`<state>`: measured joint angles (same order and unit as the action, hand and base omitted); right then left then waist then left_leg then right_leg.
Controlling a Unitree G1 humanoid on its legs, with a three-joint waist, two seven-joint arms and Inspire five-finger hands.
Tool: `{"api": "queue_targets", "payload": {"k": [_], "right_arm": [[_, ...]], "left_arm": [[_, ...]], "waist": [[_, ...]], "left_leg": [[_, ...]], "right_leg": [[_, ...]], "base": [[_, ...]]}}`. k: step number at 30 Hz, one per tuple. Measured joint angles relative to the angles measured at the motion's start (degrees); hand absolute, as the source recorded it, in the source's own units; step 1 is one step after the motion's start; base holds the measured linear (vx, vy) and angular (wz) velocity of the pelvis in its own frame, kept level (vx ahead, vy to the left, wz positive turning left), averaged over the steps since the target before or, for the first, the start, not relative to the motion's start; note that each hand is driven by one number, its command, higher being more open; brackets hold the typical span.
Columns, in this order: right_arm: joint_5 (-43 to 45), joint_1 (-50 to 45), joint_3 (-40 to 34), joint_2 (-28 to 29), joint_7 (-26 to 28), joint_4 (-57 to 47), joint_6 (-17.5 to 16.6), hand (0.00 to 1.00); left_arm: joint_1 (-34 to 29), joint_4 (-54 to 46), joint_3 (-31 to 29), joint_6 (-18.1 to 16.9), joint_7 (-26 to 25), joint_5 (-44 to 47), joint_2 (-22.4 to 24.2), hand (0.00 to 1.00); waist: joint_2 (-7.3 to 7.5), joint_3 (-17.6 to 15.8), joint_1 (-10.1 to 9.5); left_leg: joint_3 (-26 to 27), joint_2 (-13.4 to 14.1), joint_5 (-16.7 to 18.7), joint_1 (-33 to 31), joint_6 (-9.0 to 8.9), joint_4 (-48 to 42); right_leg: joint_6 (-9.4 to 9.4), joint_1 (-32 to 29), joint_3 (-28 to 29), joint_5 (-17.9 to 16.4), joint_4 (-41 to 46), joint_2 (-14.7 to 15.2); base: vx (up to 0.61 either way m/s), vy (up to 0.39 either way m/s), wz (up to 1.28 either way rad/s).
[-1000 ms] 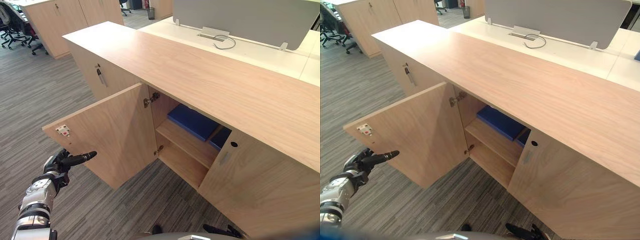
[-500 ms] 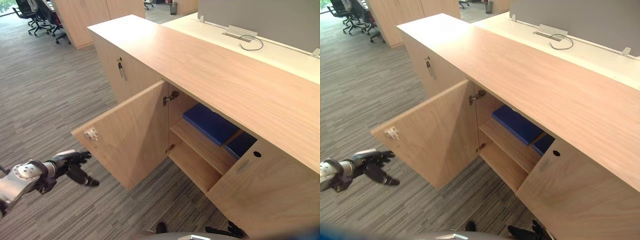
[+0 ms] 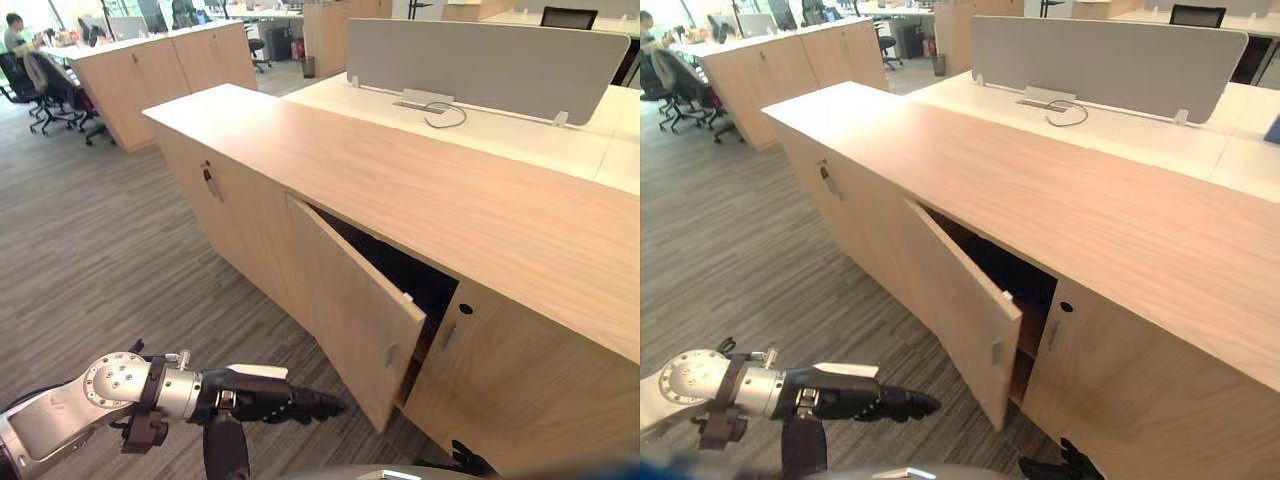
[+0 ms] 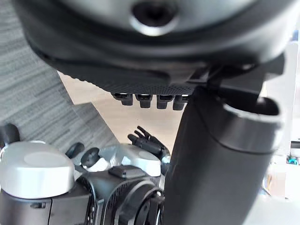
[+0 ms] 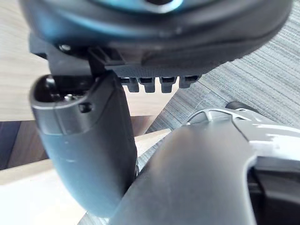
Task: Walk over to the cabinet, pick up the folder, carry it to the office cabinet, place the folder inside the office cabinet, then close the office cabinet door
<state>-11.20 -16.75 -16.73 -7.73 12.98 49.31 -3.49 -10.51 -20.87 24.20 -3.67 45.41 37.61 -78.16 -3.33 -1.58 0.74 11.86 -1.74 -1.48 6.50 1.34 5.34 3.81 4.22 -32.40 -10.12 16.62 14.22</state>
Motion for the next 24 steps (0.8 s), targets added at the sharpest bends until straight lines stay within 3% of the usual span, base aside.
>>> {"api": "queue_targets", "payload": {"k": [6,10,12,15,18,21,23,24], "right_arm": [[-0.1,2.2,0.1,0.0,0.4,2.0,0.6,1.0],[-0.1,3.1,0.3,0.7,0.7,2.3,0.6,1.0],[0.0,3.5,0.6,1.0,0.6,2.5,0.6,1.0],[0.1,3.6,0.5,1.2,0.3,2.8,0.7,1.0],[0.2,3.8,0.5,1.6,-0.3,4.3,1.2,1.0],[0.3,4.4,1.5,1.3,-0.9,4.4,2.3,1.0],[0.3,4.8,3.1,1.0,-1.5,4.5,3.0,1.0],[0.4,5.0,3.9,0.8,-2.0,4.5,3.4,1.0]], "left_arm": [[-5.8,1.7,-0.9,0.1,-1.6,-0.7,5.7,1.0],[-6.5,5.4,-1.0,0.6,-2.6,-2.4,10.2,1.0],[-6.5,7.7,-1.7,0.6,-3.7,-2.6,14.3,1.0],[-6.1,11.3,-2.2,0.5,-5.6,-5.7,20.6,1.0],[-6.0,18.7,-4.0,0.1,-10.2,-14.6,30.3,1.0],[-6.1,28.9,-9.6,-1.3,-15.3,-24.8,42.7,1.0],[-5.9,36.8,-15.2,-1.6,-19.6,-28.5,50.2,1.0],[-5.5,42.3,-19.6,-1.8,-22.6,-29.3,55.6,1.0]], "waist": [[0.56,-0.4,-0.24],[1.58,-1.1,0.4],[1.79,-1.1,1.82],[1.54,-1.0,2.41],[1.04,-1.0,2.53],[-0.15,-1.4,1.97],[0.07,-1.6,1.04],[0.38,-1.7,0.3]], "left_leg": [[4.0,1.0,0.8,0.8,-0.66,-0.1],[8.5,1.9,2.1,1.5,-1.96,0.0],[10.3,2.6,2.3,1.6,-2.52,-0.1],[13.1,4.3,2.7,1.5,-3.13,-1.8],[15.6,10.8,10.6,-3.1,-4.66,-16.5],[17.1,17.7,16.1,-6.8,-3.96,-30.9],[13.9,20.3,16.1,-9.6,-3.52,-38.7],[9.2,20.7,16.8,-11.9,-3.25,-43.1]], "right_leg": [[-0.6,-3.3,-1.1,-0.4,4.2,0.8],[-3.1,-6.0,-3.7,-1.2,8.4,1.7],[-3.42,-6.0,-3.8,-1.4,5.8,0.1],[-3.5,-5.0,-2.5,-0.5,1.0,-3.1],[-4.4,-2.0,-0.2,2.3,-6.9,-8.9],[-5.2,-1.0,3.0,2.3,-9.2,-13.2],[-5.96,-1.0,5.9,1.9,-9.5,-14.8],[-6.55,-0.8,7.9,1.9,-9.4,-15.4]], "base": [[0.0,0.013,-0.32],[-0.04,0.012,-0.68],[-0.02,-0.011,-0.4],[0.02,-0.031,-0.53],[0.04,-0.137,-0.51],[0.1,-0.148,-0.65],[0.14,-0.087,-0.84],[0.19,-0.035,-1.02]]}}
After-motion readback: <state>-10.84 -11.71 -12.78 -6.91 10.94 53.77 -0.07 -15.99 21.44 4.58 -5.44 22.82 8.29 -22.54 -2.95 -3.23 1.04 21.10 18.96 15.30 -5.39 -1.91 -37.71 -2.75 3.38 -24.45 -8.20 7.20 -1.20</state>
